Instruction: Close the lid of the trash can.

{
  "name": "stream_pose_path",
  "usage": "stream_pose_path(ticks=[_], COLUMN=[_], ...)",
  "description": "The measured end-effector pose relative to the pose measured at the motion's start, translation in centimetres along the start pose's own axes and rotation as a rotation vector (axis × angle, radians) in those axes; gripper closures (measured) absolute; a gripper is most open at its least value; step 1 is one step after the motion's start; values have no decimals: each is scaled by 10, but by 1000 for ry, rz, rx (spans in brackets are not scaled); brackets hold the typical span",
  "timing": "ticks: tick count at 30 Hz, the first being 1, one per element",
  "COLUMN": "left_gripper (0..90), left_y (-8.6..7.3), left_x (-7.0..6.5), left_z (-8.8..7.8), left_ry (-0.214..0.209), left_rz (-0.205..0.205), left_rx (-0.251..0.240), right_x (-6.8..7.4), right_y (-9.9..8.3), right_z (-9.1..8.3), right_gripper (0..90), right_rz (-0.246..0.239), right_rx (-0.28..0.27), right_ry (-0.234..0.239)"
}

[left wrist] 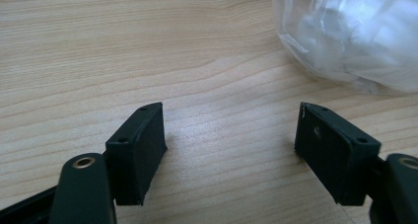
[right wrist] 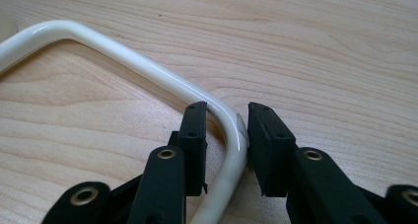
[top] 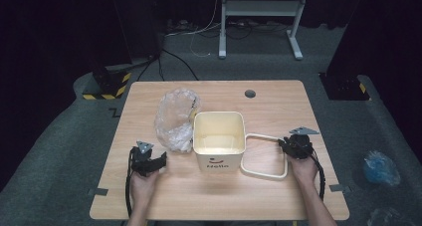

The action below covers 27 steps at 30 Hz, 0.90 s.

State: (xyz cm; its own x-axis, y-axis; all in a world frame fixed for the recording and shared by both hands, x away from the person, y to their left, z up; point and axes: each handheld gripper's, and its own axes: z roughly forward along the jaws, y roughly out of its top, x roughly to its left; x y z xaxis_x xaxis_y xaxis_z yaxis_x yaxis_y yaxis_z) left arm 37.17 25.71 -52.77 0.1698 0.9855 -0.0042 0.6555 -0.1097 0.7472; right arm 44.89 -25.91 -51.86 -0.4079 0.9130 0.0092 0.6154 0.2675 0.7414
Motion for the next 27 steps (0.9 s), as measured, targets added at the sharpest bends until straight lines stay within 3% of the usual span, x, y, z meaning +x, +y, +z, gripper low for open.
stream_pose_path(ticks=[27], left_gripper=[275], left_y=[0], left_x=[0], left_z=[0], left_ry=[2], left_rz=[1], left_rx=[0], right_x=[-5], right_y=[-2], right_z=[-3], right_gripper=[762], right_rz=[-21], right_rx=[-21], right_ry=[17])
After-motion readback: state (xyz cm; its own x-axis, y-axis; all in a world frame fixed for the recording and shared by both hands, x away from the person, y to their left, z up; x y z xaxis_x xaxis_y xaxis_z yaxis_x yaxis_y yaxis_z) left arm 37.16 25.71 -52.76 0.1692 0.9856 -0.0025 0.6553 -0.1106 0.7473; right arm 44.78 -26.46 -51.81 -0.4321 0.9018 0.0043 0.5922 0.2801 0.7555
